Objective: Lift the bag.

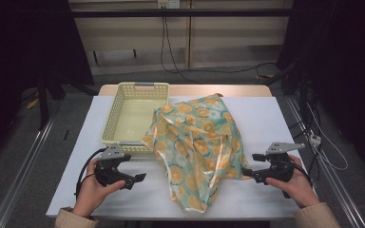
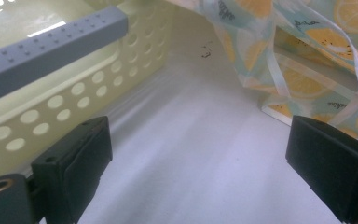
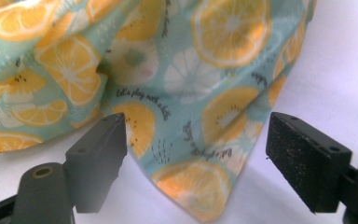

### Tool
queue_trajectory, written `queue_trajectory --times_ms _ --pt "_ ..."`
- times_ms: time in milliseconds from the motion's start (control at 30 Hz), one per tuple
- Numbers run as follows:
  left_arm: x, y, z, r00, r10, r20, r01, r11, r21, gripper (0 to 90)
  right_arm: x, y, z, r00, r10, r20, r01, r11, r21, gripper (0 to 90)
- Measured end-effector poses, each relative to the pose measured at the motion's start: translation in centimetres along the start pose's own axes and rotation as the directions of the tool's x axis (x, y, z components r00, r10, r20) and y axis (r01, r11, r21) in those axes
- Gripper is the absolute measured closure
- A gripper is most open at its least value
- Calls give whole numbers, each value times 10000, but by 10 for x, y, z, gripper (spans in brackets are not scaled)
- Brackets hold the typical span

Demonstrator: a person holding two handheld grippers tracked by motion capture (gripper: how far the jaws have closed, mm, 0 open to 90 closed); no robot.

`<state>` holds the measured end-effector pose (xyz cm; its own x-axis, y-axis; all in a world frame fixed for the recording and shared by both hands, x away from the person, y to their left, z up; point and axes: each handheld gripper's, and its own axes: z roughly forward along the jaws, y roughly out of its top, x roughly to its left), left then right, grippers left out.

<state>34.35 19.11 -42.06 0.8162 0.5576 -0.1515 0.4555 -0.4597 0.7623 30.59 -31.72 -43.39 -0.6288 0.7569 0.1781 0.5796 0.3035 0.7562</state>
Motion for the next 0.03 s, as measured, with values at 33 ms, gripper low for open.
queue_trajectory --times_ms 33 --pt "0 -1 0 10000 17 0 -17 10000 31 69 0 -2 0 9999 -68 96 67 10000 56 194"
